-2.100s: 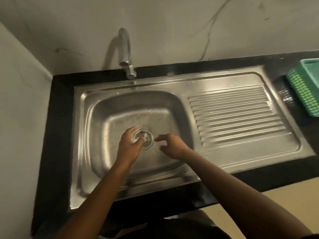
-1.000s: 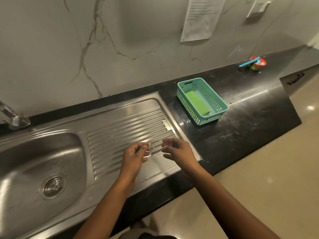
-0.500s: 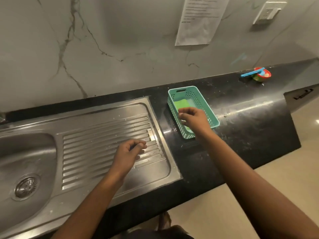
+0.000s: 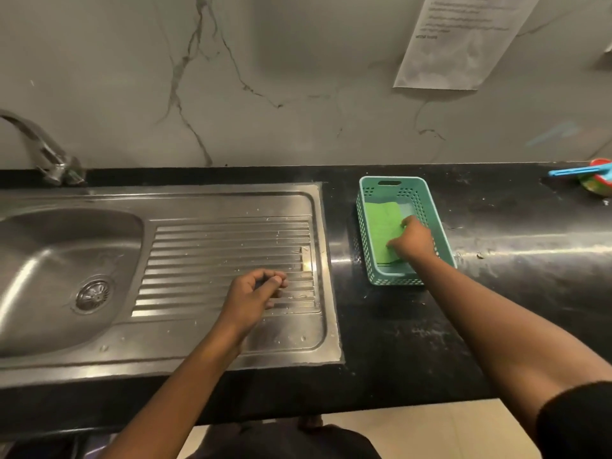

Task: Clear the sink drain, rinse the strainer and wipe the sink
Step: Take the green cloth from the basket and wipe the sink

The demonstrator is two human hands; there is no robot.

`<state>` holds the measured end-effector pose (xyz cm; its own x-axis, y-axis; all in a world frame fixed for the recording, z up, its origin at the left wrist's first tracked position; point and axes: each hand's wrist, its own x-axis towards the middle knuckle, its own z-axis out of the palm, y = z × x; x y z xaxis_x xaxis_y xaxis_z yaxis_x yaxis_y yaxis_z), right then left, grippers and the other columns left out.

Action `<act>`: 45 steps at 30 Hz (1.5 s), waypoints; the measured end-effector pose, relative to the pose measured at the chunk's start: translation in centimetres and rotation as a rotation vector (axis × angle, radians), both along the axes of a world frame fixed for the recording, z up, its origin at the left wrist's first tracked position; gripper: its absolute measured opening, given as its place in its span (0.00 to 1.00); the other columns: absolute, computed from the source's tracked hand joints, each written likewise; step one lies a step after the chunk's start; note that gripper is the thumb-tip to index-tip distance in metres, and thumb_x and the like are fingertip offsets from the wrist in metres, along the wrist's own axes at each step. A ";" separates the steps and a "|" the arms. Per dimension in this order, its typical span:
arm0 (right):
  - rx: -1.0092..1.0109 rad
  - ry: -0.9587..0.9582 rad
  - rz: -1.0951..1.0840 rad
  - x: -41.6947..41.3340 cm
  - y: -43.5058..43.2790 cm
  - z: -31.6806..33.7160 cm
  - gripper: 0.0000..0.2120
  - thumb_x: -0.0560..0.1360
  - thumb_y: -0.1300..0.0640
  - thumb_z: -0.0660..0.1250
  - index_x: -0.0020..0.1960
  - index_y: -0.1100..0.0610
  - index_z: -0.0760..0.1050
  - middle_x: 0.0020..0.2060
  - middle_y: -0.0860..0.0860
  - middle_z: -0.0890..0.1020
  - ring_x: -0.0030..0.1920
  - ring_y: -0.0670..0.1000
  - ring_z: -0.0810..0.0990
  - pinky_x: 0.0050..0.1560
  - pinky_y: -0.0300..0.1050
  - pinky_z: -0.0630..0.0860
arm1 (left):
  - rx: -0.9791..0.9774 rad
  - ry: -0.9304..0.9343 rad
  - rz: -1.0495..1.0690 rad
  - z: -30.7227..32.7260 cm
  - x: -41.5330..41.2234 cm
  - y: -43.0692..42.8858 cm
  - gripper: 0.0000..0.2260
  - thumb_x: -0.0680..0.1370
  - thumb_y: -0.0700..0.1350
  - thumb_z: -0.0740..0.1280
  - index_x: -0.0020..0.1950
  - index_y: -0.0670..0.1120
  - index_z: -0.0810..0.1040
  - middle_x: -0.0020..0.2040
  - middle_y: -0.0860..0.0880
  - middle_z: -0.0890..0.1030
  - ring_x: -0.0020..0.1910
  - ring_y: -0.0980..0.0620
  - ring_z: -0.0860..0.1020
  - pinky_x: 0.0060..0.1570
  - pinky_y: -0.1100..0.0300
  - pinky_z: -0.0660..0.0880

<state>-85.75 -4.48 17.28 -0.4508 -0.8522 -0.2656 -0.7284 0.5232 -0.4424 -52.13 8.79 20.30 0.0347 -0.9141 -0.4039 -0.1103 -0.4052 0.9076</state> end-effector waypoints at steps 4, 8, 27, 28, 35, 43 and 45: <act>-0.126 -0.270 -0.182 0.0 -0.3 1.6 0.23 0.74 0.68 0.71 0.67 0.62 0.70 0.51 0.57 0.75 0.50 0.58 0.76 0.46 0.53 0.81 | -0.008 -0.005 0.013 0.3 0.2 -0.2 0.08 0.84 0.43 0.67 0.54 0.49 0.87 0.51 0.49 0.89 0.55 0.44 0.86 0.47 0.58 0.80; -0.306 -0.678 -0.246 1.2 -0.5 5.9 0.13 0.73 0.69 0.65 0.55 0.63 0.80 0.38 0.53 0.83 0.41 0.57 0.81 0.28 0.39 0.79 | -0.007 0.002 0.050 0.4 1.1 -0.3 0.08 0.84 0.42 0.67 0.54 0.49 0.87 0.51 0.49 0.90 0.55 0.45 0.86 0.49 0.55 0.81; -0.180 0.603 0.820 16.0 -12.6 2.7 0.39 0.82 0.62 0.65 0.85 0.53 0.47 0.52 0.65 0.83 0.44 0.64 0.83 0.40 0.54 0.72 | 0.008 0.034 0.100 -1.0 6.6 -0.9 0.08 0.84 0.43 0.68 0.55 0.52 0.87 0.50 0.54 0.90 0.51 0.56 0.87 0.48 0.63 0.80; -0.141 0.593 0.823 16.1 -13.0 1.7 0.40 0.81 0.63 0.66 0.85 0.54 0.46 0.54 0.65 0.83 0.45 0.64 0.82 0.42 0.54 0.72 | 0.008 0.035 0.099 -1.0 6.7 -1.0 0.08 0.84 0.43 0.68 0.55 0.52 0.87 0.50 0.54 0.90 0.51 0.56 0.87 0.47 0.64 0.81; 0.157 0.447 0.899 16.8 -13.6 -2.9 0.33 0.82 0.60 0.60 0.83 0.61 0.53 0.84 0.60 0.53 0.82 0.63 0.57 0.79 0.61 0.62 | 0.040 0.046 0.111 -1.4 7.3 -1.6 0.08 0.84 0.41 0.68 0.54 0.49 0.87 0.49 0.52 0.90 0.50 0.55 0.87 0.48 0.63 0.82; 0.095 0.325 0.817 15.5 -7.7 -4.2 0.32 0.82 0.56 0.60 0.83 0.63 0.55 0.83 0.62 0.53 0.83 0.64 0.54 0.82 0.59 0.54 | 0.047 0.034 0.044 -2.4 8.3 -2.8 0.08 0.84 0.41 0.67 0.55 0.49 0.87 0.50 0.51 0.90 0.54 0.46 0.87 0.55 0.51 0.82; 0.091 0.302 0.787 15.8 -4.6 -4.3 0.32 0.83 0.57 0.59 0.84 0.62 0.54 0.84 0.61 0.52 0.84 0.63 0.52 0.83 0.59 0.52 | 0.036 0.035 0.015 -2.4 8.6 -3.0 0.09 0.84 0.42 0.67 0.55 0.50 0.87 0.50 0.51 0.90 0.54 0.46 0.87 0.55 0.50 0.82</act>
<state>-69.95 -9.04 12.96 0.2020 -0.9285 -0.3115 -0.9753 -0.1615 -0.1510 -43.56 5.78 17.88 0.0338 -0.8987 -0.4373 -0.0725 -0.4386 0.8957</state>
